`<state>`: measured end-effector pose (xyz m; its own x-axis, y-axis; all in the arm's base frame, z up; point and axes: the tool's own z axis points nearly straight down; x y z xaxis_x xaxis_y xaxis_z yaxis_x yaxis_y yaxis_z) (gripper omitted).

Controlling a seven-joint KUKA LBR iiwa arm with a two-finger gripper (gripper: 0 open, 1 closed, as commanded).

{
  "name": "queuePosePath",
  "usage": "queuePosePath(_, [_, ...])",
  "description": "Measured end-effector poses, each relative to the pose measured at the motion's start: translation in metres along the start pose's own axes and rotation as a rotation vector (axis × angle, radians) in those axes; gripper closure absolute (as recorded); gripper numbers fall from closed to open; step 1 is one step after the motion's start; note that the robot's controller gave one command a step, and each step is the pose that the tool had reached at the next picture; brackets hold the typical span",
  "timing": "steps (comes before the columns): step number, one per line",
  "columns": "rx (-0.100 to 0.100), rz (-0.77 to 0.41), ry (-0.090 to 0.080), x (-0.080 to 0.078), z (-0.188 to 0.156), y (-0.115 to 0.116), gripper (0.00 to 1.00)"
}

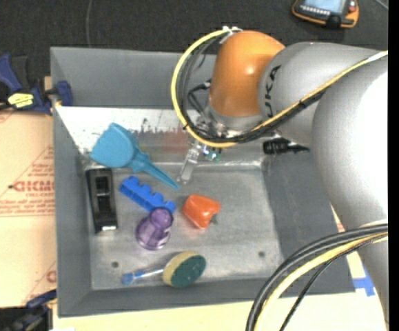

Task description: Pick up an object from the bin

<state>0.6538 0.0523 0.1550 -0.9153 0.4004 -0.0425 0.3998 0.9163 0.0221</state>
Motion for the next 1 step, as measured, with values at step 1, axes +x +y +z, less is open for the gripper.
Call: queuePosePath(1, [0.020, 0.092, 0.030, 0.0628, 0.0654, -0.0464, 0.00])
